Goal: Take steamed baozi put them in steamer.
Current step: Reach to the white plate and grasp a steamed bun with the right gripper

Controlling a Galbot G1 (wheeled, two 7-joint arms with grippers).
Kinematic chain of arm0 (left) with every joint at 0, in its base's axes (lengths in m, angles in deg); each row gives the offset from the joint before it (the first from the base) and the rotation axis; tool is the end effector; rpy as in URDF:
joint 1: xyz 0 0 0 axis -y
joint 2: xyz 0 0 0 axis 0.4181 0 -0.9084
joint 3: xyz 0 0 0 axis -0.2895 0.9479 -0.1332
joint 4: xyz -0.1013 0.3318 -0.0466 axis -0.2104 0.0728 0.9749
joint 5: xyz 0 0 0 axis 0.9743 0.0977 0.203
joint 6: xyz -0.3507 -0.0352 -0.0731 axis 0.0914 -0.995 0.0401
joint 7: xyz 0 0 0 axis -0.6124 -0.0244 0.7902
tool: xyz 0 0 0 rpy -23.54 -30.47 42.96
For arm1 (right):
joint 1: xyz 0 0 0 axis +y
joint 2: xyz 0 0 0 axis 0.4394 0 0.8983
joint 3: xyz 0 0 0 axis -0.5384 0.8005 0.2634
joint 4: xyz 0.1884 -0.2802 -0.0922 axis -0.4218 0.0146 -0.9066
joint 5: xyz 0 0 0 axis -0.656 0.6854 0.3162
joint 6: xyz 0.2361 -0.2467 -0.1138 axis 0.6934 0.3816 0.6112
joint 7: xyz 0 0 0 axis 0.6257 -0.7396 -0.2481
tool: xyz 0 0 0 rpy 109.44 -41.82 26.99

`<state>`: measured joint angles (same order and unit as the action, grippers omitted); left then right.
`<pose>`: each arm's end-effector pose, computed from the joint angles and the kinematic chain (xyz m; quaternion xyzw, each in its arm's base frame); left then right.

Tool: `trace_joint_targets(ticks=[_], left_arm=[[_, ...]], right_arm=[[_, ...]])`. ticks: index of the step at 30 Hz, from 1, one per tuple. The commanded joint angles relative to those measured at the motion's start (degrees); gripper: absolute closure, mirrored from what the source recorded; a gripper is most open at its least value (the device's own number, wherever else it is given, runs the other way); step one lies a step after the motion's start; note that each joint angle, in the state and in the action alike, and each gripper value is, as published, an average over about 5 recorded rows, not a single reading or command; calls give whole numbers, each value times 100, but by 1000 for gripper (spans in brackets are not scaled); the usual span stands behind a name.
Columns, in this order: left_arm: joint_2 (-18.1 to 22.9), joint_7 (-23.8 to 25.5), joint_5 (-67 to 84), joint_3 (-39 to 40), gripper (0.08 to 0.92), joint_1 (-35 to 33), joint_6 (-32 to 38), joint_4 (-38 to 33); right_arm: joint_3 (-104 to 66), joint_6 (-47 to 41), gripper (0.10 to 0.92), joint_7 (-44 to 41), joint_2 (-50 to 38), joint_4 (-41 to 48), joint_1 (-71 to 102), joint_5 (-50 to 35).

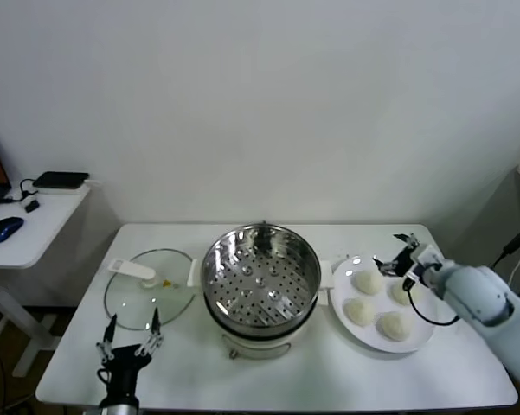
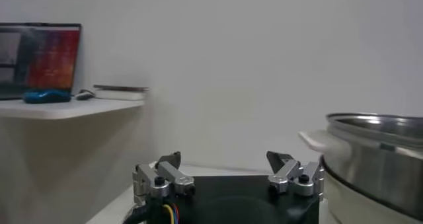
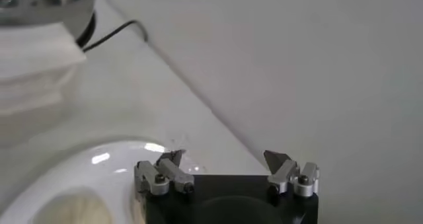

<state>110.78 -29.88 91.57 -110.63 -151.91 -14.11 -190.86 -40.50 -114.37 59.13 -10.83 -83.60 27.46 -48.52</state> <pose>0.1349 0.0347 -0.3644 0.0677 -0.9975 0.0162 0.0152 0.4212 -0.1776 -0.1663 0.2726 -0.8100 0.4271 0.2952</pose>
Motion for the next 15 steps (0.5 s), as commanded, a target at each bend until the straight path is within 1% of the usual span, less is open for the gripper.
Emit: trace_joint_targets(ticks=[1,4,7,11,15], left_arm=[[26,35,-284,268,177,-29,120,69],[15,43,-310,308,177,-27,136,81],[8,49,-315,346,177,-15,138,85],[-4,55,-311,378,177,6,144,88],[-20,60,-298,371,177,8,150,67]], right_arm=[[6103,586,203,-1813,-649,848,-5314,-473],[7504,777,203,-1988,-244,1076,-6384,-714],[8149,885,203,-2105,226,1357,-6751,-878],[8340,1021,203,-2313,803,1838,-6637,-1059],[8141,1122,203,-2449,1163,2225,-6167,-1196]])
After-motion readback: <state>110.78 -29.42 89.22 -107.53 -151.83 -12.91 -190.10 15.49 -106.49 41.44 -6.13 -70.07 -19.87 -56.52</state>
